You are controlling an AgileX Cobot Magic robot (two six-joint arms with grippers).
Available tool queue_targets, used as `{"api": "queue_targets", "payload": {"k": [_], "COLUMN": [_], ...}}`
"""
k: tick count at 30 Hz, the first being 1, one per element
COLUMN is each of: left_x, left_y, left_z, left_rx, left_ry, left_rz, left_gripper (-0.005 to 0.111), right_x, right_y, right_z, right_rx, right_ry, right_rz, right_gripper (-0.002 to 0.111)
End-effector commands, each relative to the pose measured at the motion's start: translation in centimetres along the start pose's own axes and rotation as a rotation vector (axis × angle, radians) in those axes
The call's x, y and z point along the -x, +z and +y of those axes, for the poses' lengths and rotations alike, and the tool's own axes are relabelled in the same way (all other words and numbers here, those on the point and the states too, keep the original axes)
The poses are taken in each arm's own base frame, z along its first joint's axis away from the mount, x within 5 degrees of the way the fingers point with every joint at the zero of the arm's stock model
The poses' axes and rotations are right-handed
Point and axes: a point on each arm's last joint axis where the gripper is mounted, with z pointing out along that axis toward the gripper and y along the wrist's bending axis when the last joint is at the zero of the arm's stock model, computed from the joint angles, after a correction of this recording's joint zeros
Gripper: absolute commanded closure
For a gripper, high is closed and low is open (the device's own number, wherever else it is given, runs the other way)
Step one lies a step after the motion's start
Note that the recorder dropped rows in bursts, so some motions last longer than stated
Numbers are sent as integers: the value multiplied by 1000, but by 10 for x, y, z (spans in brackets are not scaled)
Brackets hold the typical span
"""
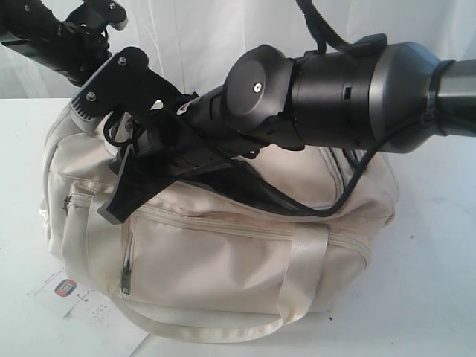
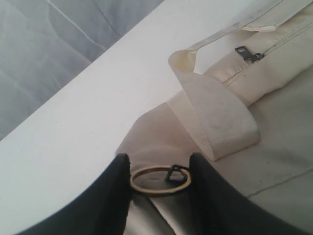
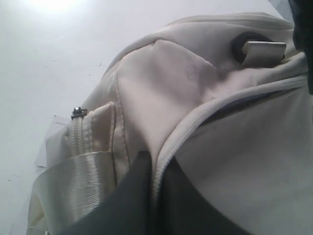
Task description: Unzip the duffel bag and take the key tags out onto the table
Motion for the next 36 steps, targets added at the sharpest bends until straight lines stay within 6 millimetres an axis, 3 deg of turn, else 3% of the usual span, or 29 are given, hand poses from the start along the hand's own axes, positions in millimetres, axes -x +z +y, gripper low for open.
{"api": "queue_targets", "payload": {"k": [1, 5, 10, 16, 20, 23, 27, 32, 34, 36], "left_x": [-5, -2, 17, 23, 19, 15, 15, 7, 2, -3], "left_y": [2, -10, -55, -96, -123, -142, -168, -202, -215, -229], "left_z": [6, 7, 13, 11, 4, -1, -5, -17, -23, -28], "left_rx": [6, 18, 72, 61, 8, -33, -42, -120, -159, -182], "left_ry": [26, 95, 114, 105, 48, 47, 34, -4, -1, -8], "left_rz": [27, 40, -43, -44, 18, 70, 77, 136, 182, 203], "left_gripper": [60, 42, 41, 41, 41, 42, 47, 56, 67, 88], "right_x": [-3, -3, -3, -3, -4, 2, 15, 31, 34, 32], "right_y": [-2, -2, -2, -2, -5, -14, -35, -76, -94, -110], "right_z": [8, 8, 9, 10, 12, 13, 11, 9, 8, 5], "right_rx": [75, 77, 79, 94, 120, 117, 90, 12, -35, -86], "right_ry": [4, 4, 10, 10, 4, -7, -28, -78, -89, -103], "right_rz": [41, 43, 41, 51, 66, 46, -5, -40, -25, 25], "right_gripper": [108, 108, 108, 107, 94, 73, 45, 43, 43, 43]}}
